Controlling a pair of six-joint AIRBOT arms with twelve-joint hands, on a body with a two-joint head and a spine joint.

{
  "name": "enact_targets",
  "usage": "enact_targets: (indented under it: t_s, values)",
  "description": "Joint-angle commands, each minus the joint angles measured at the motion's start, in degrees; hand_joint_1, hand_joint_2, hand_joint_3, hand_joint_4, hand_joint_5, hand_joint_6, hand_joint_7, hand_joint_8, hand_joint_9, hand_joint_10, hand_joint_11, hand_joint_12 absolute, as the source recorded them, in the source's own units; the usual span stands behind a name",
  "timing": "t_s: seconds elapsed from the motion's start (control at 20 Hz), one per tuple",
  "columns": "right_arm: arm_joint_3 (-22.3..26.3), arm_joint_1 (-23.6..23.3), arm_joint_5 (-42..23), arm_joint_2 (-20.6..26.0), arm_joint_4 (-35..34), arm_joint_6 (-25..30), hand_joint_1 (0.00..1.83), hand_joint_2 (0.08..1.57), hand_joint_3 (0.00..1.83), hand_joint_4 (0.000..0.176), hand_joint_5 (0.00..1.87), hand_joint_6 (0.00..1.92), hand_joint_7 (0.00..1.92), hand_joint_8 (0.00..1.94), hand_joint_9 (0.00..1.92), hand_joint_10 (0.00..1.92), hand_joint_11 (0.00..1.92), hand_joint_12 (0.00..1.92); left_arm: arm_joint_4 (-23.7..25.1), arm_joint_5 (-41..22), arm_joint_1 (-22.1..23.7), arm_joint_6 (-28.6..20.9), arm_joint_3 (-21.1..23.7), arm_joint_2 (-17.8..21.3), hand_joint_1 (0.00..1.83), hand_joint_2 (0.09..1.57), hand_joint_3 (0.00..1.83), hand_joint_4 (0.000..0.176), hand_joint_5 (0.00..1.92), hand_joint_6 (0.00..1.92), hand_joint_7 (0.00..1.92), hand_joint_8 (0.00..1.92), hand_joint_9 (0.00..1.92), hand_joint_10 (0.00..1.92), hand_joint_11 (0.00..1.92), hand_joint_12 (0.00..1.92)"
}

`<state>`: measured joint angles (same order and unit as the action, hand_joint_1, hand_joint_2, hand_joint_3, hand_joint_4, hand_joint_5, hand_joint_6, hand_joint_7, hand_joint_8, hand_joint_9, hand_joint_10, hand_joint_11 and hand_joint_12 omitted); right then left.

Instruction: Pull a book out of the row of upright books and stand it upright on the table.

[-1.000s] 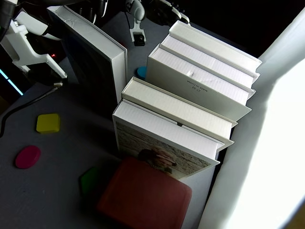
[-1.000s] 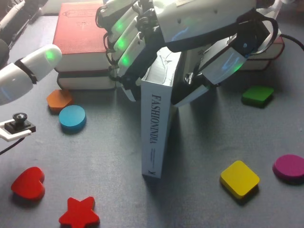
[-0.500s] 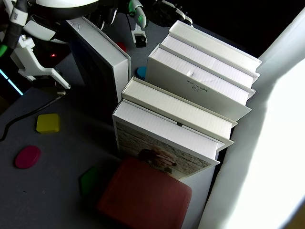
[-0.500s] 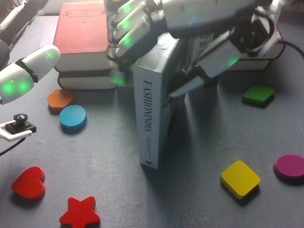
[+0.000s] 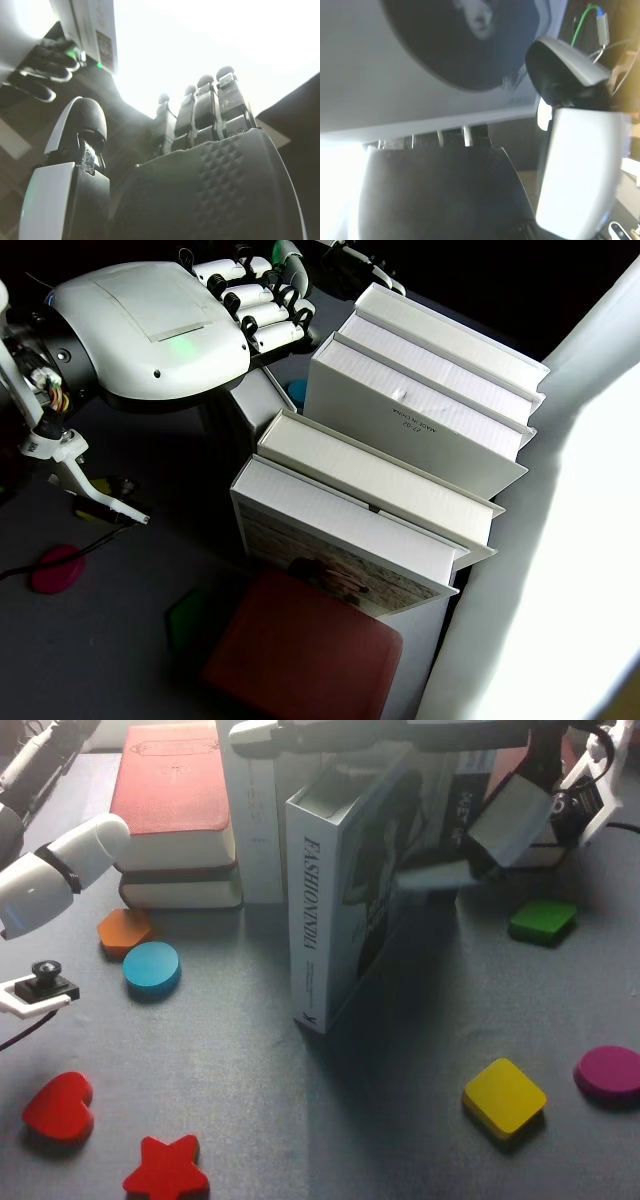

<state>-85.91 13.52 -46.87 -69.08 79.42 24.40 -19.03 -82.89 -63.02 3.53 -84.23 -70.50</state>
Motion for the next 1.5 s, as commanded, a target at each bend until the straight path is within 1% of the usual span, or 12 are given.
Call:
enact_targets:
  t_s: [0.0, 0.1, 0.25, 0.4, 0.65, 0.9, 1.0, 1.25, 1.3, 1.35, 1.4, 1.45]
  values:
    - [0.2, -0.3, -3.3, 0.0, -6.0, -0.2, 0.75, 0.64, 0.63, 0.103, 0.0, 0.0, 0.0, 0.0, 0.0, 0.0, 0.0, 0.0, -0.9, -7.0, 0.4, -0.4, -0.2, 0.0, 0.45, 1.35, 0.0, 0.094, 0.14, 0.02, 0.0, 0.0, 0.0, 0.0, 0.0, 0.0]
    - [0.6, -0.4, -3.7, 0.8, -8.9, -2.1, 0.61, 0.81, 0.39, 0.07, 0.0, 0.0, 0.0, 0.0, 0.0, 0.0, 0.0, 0.0, -0.9, -7.0, 0.4, -0.5, -0.2, -0.1, 0.45, 1.35, 0.0, 0.097, 0.14, 0.02, 0.0, 0.0, 0.0, 0.0, 0.0, 0.0]
    - [1.8, -0.4, -4.3, 3.0, -14.0, -6.0, 0.56, 0.76, 0.22, 0.108, 0.0, 0.0, 0.0, 0.0, 0.0, 0.0, 0.0, 0.0, -0.9, -7.3, 0.4, -0.5, -0.2, -0.1, 0.45, 1.36, 0.0, 0.085, 0.14, 0.02, 0.0, 0.0, 0.0, 0.0, 0.0, 0.0]
    - [3.4, -0.4, -6.2, 6.5, -20.0, -9.6, 0.53, 0.78, 0.24, 0.039, 0.01, 0.01, 0.0, 0.0, 0.0, 0.0, 0.0, 0.0, -0.9, -8.1, 0.4, -0.7, 0.1, -0.1, 0.49, 1.35, 0.0, 0.08, 0.15, 0.01, 0.0, 0.0, 0.0, 0.0, 0.01, 0.0]
    - [8.0, 2.7, -7.4, 14.0, -33.7, -20.2, 0.64, 0.78, 0.23, 0.065, 0.0, 0.0, 0.0, 0.0, 0.0, 0.0, 0.0, 0.0, -0.9, -9.5, 0.2, -0.5, 1.2, 0.7, 0.49, 1.34, 0.01, 0.075, 0.16, 0.01, 0.0, 0.0, 0.0, 0.0, 0.0, 0.24]
    - [10.0, 11.1, -10.0, 18.3, -48.9, -28.8, 0.42, 1.03, 0.09, 0.0, 0.0, 0.0, 0.0, 0.0, 0.0, 0.0, 0.0, 0.0, -0.9, -10.9, -0.3, -0.3, 2.3, 1.6, 0.5, 1.36, 0.0, 0.078, 0.12, 0.0, 0.0, 0.0, 0.0, 0.0, 0.0, 0.14]
    - [11.2, 15.2, -11.9, 19.7, -54.6, -32.2, 0.25, 1.26, 0.01, 0.0, 0.0, 0.0, 0.0, 0.0, 0.0, 0.0, 0.0, 0.55, -0.8, -11.6, -0.4, 0.0, 2.7, 1.9, 0.48, 1.38, 0.0, 0.031, 0.09, 0.0, 0.0, 0.0, 0.0, 0.0, 0.0, 0.21]
    - [14.7, 22.9, -17.1, 21.9, -65.2, -39.9, 0.34, 1.26, 0.0, 0.0, 0.0, 0.0, 0.0, 0.0, 0.0, 0.0, 0.0, 0.58, -0.8, -13.4, -0.7, 0.9, 4.4, 3.5, 0.29, 1.33, 0.0, 0.076, 0.05, 0.0, 0.0, 0.0, 0.01, 0.0, 0.0, 0.41]
    - [15.3, 26.3, -20.0, 22.0, -68.7, -41.3, 0.31, 1.29, 0.0, 0.0, 0.0, 0.0, 0.0, 0.0, 0.0, 0.0, 0.0, 0.57, -0.9, -14.2, -0.9, 0.9, 4.6, 3.6, 0.27, 1.3, 0.0, 0.091, 0.01, 0.01, 0.0, 0.0, 0.01, 0.0, 0.0, 0.78]
    - [15.7, 28.4, -21.8, 22.1, -70.7, -41.9, 0.31, 1.29, 0.0, 0.0, 0.0, 0.0, 0.0, 0.0, 0.0, 0.0, 0.0, 0.57, -0.9, -14.4, -0.9, 1.0, 4.8, 3.6, 0.27, 1.3, 0.0, 0.091, 0.01, 0.01, 0.0, 0.0, 0.01, 0.0, 0.0, 0.78]
    - [16.4, 31.3, -24.5, 22.2, -73.6, -42.8, 0.29, 1.29, 0.0, 0.0, 0.0, 0.0, 0.0, 0.0, 0.01, 0.0, 0.0, 0.76, -0.9, -14.6, -0.9, 1.1, 4.9, 3.7, 0.35, 1.34, 0.0, 0.085, 0.0, 0.0, 0.0, 0.0, 0.0, 0.0, 0.0, 0.06]
    - [17.1, 34.2, -27.5, 22.3, -76.5, -43.7, 0.27, 1.3, 0.01, 0.0, 0.0, 0.0, 0.0, 0.0, 0.0, 0.0, 0.0, 0.77, -0.9, -14.8, -0.9, 1.3, 5.1, 3.8, 0.42, 1.37, 0.01, 0.068, 0.0, 0.0, 0.0, 0.0, 0.0, 0.0, 0.0, 0.01]
